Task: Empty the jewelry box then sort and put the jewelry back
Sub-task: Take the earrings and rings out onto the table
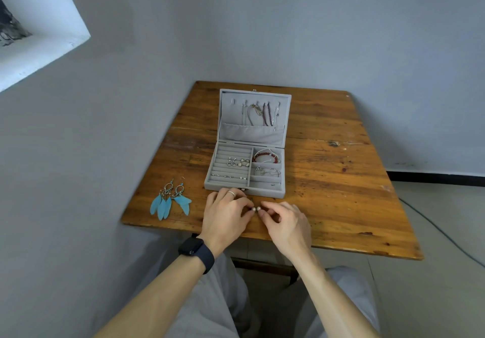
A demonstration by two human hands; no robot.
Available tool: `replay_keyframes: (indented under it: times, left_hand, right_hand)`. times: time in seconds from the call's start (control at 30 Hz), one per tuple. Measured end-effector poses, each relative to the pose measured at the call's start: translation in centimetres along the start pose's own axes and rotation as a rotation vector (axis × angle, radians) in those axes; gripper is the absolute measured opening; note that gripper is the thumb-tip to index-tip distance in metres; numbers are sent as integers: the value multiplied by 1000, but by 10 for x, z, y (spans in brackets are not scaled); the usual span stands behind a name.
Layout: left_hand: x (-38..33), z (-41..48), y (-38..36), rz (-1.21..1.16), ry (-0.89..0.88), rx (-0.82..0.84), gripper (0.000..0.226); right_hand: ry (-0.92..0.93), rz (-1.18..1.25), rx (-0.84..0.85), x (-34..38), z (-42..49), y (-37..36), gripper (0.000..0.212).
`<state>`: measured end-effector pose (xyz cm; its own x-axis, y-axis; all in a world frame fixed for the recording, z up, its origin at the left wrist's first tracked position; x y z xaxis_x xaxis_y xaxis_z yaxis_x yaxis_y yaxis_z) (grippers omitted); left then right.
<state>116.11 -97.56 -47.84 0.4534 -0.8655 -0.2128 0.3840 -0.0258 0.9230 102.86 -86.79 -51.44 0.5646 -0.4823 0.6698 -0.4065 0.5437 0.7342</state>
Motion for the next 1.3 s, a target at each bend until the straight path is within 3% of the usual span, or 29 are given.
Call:
replay_keyframes:
  times: [0.67,0.97,1.3]
  left_hand:
    - [1,-4,10,-33,4,42,24]
    - [26,2,40,-41,28,-28,26]
    - [76,48,53,-16,132,18,25]
  right_hand:
    - [15,22,37,-1,-4,7,28]
    - [12,154,96,4,-7,21,24]
    - [120,123,25,56,59,30,19]
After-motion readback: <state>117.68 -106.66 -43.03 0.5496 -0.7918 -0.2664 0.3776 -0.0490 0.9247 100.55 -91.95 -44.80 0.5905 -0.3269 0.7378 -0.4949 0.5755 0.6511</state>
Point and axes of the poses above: each hand's wrist, its own z-axis towards the middle knuckle, its own y-axis out of the back of the hand, x = y × z, the point moved 2 cm from there along z, towards the middle knuckle, and after that the axes turned 12 degrees about -y, right-handed, at the moved point
